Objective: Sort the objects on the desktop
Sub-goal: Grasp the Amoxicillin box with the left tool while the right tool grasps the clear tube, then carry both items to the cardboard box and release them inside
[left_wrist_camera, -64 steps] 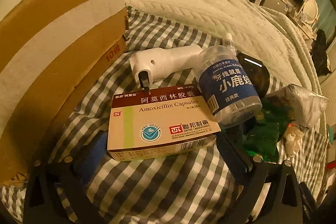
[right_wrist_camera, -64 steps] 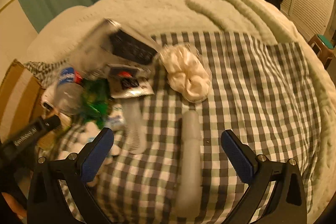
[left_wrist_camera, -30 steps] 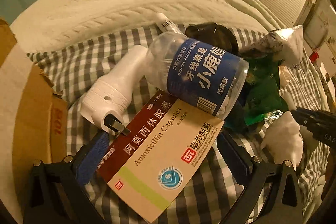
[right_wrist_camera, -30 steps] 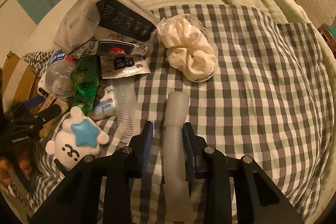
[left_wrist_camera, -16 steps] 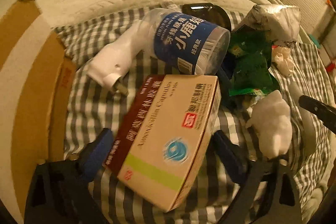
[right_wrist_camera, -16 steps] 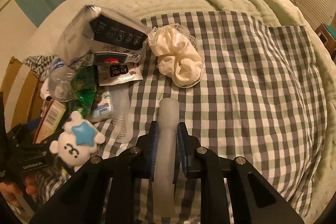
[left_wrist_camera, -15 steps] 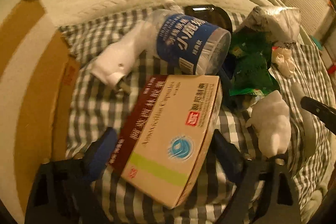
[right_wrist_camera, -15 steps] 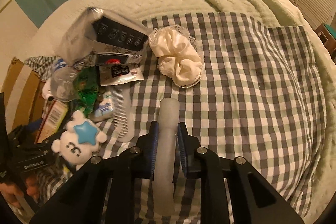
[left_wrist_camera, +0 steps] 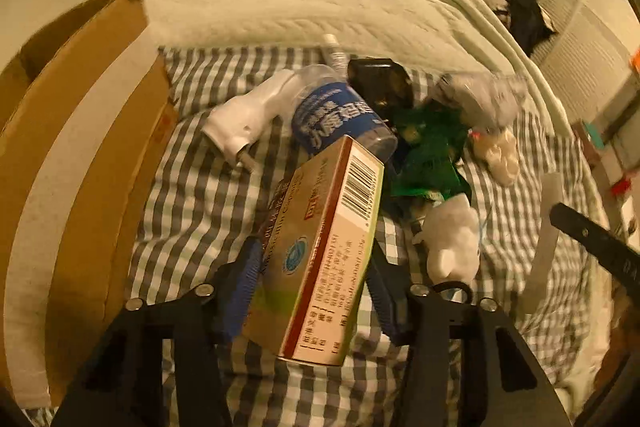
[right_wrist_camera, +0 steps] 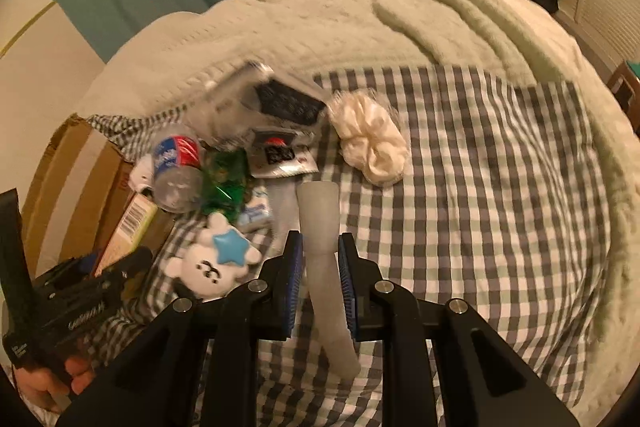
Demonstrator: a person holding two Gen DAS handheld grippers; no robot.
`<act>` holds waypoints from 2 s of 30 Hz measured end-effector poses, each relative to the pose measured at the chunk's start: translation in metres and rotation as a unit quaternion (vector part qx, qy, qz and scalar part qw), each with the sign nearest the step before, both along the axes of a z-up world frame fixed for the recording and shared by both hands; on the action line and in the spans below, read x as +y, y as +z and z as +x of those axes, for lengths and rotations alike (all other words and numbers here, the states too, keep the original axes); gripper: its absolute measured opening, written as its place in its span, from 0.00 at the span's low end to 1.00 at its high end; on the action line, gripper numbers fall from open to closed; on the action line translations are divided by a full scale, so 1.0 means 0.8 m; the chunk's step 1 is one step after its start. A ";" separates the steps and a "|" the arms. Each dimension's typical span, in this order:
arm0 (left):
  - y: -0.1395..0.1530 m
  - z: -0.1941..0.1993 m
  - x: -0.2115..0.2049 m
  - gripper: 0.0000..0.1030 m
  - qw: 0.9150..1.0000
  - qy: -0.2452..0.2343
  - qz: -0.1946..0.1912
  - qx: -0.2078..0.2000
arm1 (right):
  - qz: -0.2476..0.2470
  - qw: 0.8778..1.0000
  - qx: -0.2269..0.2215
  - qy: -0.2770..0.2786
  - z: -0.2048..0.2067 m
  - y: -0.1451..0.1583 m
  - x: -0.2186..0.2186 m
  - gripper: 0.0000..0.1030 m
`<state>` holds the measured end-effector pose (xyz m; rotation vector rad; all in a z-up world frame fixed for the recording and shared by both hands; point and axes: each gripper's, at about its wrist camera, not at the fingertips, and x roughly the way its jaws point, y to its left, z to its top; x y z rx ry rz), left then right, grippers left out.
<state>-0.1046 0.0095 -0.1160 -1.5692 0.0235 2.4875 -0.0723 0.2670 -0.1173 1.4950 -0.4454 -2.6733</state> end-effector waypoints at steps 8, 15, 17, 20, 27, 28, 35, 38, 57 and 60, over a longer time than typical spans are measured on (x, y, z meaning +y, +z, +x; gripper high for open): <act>0.002 0.008 -0.014 0.36 1.000 0.014 -0.001 0.012 | 0.001 0.999 0.027 0.021 0.010 0.035 -0.024 0.17; -0.005 0.015 -0.043 0.31 0.999 0.039 0.003 0.009 | 0.016 0.999 0.027 0.037 0.012 0.042 -0.049 0.17; -0.012 0.016 -0.042 0.31 0.999 0.039 -0.006 0.005 | 0.016 0.999 0.021 0.039 0.012 0.032 -0.055 0.30; -0.024 0.017 -0.043 0.31 0.999 0.036 -0.012 -0.001 | 0.031 0.999 0.001 0.036 0.010 0.009 -0.059 0.42; -0.052 0.005 -0.038 0.30 0.999 0.043 -0.012 -0.006 | 0.003 0.999 -0.043 0.008 -0.004 -0.047 -0.032 0.42; -0.052 0.003 -0.038 0.30 0.999 0.044 -0.007 -0.005 | -0.001 0.999 -0.048 0.009 -0.007 -0.055 -0.030 0.42; -0.049 -0.007 -0.048 0.30 0.997 0.063 0.030 -0.012 | 0.015 0.997 -0.073 0.025 -0.018 -0.081 -0.037 0.16; -0.039 -0.004 -0.045 0.29 0.998 0.058 0.029 -0.005 | 0.015 0.998 -0.063 0.019 -0.015 -0.071 -0.036 0.15; 0.160 0.038 -0.083 0.29 0.985 0.072 0.077 0.133 | -0.037 0.987 0.124 0.092 0.034 0.159 -0.125 0.15; 0.183 0.046 -0.115 0.29 0.982 0.097 0.062 0.152 | -0.054 0.980 0.146 0.126 0.039 0.183 -0.165 0.15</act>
